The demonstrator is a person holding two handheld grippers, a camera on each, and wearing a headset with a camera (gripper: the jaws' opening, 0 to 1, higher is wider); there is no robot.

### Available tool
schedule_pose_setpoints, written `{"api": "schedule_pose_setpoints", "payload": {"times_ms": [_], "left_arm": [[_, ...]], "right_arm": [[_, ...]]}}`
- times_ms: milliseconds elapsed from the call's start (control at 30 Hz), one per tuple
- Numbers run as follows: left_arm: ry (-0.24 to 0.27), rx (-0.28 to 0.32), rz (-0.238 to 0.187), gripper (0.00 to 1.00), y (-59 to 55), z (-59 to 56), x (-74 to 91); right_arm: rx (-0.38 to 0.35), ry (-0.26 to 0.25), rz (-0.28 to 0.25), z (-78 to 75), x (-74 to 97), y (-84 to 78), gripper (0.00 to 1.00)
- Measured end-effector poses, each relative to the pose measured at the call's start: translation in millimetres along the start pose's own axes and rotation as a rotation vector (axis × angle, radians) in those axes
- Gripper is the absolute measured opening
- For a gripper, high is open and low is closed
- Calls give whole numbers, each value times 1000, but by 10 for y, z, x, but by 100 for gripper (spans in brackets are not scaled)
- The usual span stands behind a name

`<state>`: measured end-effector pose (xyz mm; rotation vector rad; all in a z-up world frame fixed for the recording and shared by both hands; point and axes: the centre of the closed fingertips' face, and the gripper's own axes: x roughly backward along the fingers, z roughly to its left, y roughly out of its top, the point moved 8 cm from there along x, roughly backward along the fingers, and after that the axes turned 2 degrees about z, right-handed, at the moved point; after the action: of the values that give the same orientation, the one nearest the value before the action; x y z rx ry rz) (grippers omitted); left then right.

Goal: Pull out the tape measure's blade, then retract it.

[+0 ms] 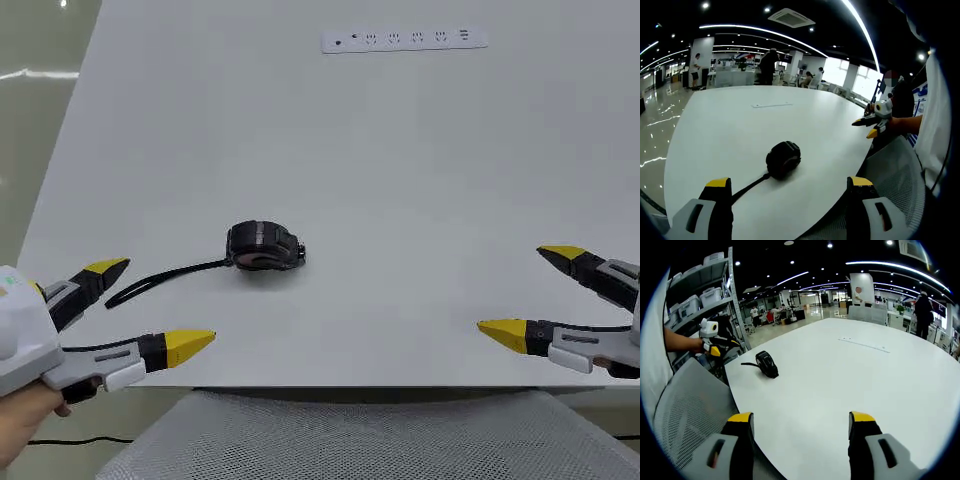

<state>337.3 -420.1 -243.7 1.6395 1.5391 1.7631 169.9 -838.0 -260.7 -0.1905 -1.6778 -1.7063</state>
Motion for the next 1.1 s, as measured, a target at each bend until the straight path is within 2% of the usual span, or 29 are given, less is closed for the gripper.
{"api": "schedule_pose_setpoints", "payload": {"times_ms": [567, 700, 767, 900, 1100], "left_arm": [[-16, -5, 12, 92, 12, 21, -66], [-32, -15, 6, 92, 27, 19, -98], [-44, -27, 8, 91, 45, 12, -126], [-52, -56, 21, 91, 78, 24, -185], [-66, -75, 38, 91, 107, 66, -263]], "right_arm": [[2, 14, 3, -27, -56, 14, 75], [20, 44, 1, -33, -110, 36, 74], [55, 64, 24, -25, -157, 41, 74], [79, 111, 26, 24, -258, 77, 74], [111, 140, 52, 41, -418, 69, 73]]}}
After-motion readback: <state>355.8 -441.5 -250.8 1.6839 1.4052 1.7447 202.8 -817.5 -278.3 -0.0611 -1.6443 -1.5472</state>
